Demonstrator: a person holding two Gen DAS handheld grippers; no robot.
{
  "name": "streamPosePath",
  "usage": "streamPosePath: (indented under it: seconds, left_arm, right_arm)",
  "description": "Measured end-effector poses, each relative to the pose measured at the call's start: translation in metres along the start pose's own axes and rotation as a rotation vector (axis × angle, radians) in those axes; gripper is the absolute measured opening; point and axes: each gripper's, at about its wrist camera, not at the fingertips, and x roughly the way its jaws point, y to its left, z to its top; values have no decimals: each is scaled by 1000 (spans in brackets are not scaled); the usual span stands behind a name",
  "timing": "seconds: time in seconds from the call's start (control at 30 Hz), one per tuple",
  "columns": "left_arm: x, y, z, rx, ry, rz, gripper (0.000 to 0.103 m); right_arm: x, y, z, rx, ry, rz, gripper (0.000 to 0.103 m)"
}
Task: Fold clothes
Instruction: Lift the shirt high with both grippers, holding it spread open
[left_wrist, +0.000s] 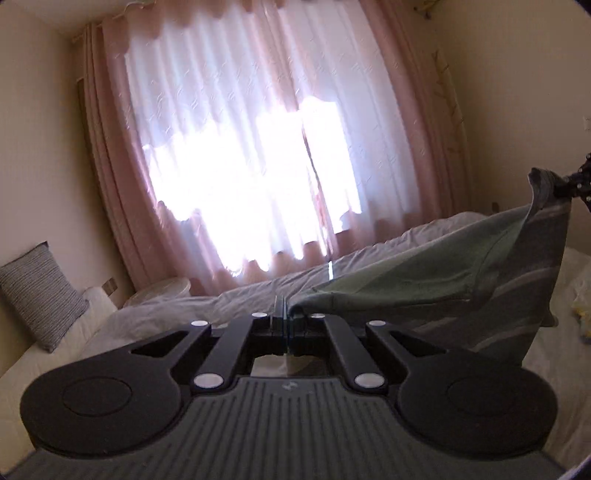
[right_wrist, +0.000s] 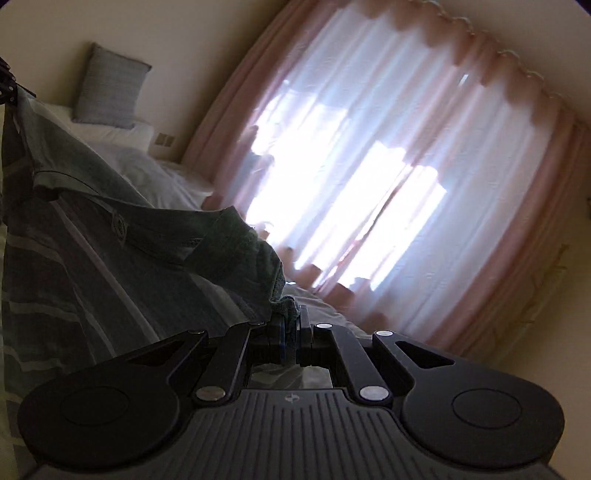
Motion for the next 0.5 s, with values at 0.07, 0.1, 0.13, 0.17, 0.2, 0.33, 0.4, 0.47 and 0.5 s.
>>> streamPosePath:
  seconds: [0.07, 0.1, 0.13, 0.17, 0.2, 0.33, 0.4, 0.47, 0.5]
  left_arm:
    - [-15, 1, 17, 14, -43, -34, 0]
    - [-23, 2, 25, 20, -64, -52, 0]
    - [-30, 3, 33, 27, -86, -69, 0]
    - [-38, 3, 42, 34, -107, -86, 0]
    - [-45, 4, 50, 41, -128, -103, 0]
    - [-75, 6, 83, 68, -214, -172, 0]
    - [-84, 9, 100, 91, -243, -197, 0]
    - [-75, 11, 112, 111, -251, -214, 0]
    - [-68, 13, 117, 119, -252, -222, 0]
  right_arm:
    - [-37, -9, -2, 40, 8, -65, 2]
    - [-56, -10, 0, 52, 10, -96, 2]
    - [-74, -10, 2, 61, 10, -124, 2]
    - [-91, -10, 5, 66, 8, -150, 2]
    - [-108, -10, 8, 69, 6, -174, 2]
    - [-158, -2, 34, 63, -19, -257, 2]
    - [-168, 1, 50, 48, -38, -288, 2]
    - [-174, -4, 58, 28, -51, -311, 2]
    - [-170, -7, 61, 19, -58, -320, 2]
